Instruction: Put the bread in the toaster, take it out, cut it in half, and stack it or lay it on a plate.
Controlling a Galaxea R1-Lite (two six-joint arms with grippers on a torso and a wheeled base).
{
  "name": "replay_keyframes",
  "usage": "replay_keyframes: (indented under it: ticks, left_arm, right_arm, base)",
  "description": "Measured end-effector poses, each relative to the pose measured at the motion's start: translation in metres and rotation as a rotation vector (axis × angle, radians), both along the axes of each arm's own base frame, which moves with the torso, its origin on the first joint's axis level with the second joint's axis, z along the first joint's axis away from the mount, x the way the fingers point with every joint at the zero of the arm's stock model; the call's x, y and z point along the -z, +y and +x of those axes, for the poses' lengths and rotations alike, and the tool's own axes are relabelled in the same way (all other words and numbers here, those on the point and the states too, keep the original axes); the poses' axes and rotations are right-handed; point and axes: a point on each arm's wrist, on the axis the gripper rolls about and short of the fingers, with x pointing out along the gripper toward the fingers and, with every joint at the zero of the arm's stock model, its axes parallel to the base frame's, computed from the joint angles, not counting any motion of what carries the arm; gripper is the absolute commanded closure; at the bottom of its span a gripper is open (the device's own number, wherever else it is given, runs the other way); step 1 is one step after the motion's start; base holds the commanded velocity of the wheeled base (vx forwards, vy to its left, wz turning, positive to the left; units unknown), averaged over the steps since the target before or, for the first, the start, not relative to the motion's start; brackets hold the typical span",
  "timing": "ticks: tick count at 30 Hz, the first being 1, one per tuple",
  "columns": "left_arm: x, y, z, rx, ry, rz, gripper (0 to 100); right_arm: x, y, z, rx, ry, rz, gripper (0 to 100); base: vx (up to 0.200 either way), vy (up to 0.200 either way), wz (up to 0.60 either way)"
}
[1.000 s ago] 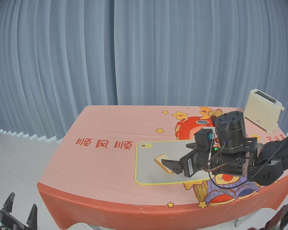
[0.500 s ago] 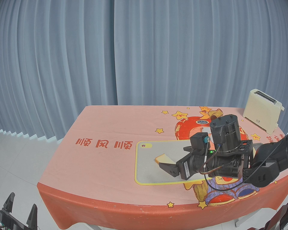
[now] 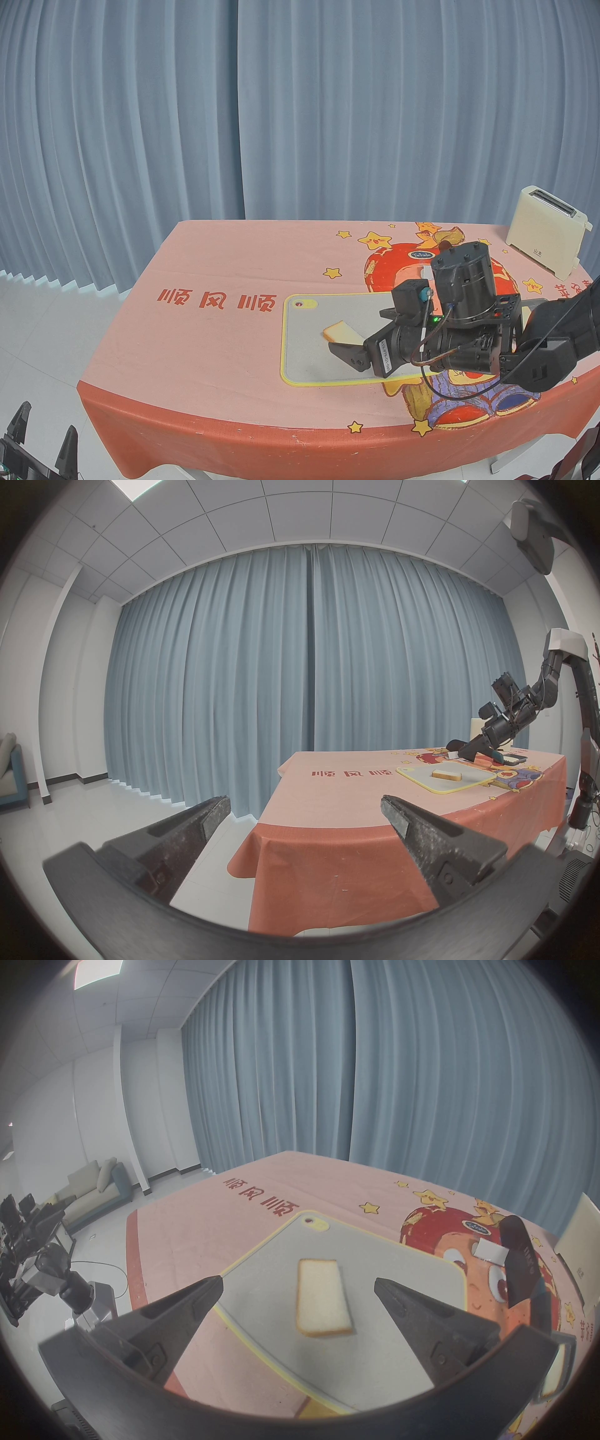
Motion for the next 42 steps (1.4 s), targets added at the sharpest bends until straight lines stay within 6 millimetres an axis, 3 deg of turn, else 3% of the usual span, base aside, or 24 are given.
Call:
replay_keyframes:
  ticks: [15, 42]
  left_arm:
    - [0.000, 0.000, 0.000, 0.000, 0.000, 0.000, 0]
    - [0.000, 0.000, 0.000, 0.000, 0.000, 0.000, 0]
  right_arm:
    - [0.031, 0.020, -0.006, -0.046, 0.062, -0.072, 0]
    - [0.038, 0.034, -0.007, -0.076, 0.070, -0.083, 0]
  base:
    - [0.000, 0.000, 0.00]
    - [0.000, 0.000, 0.00]
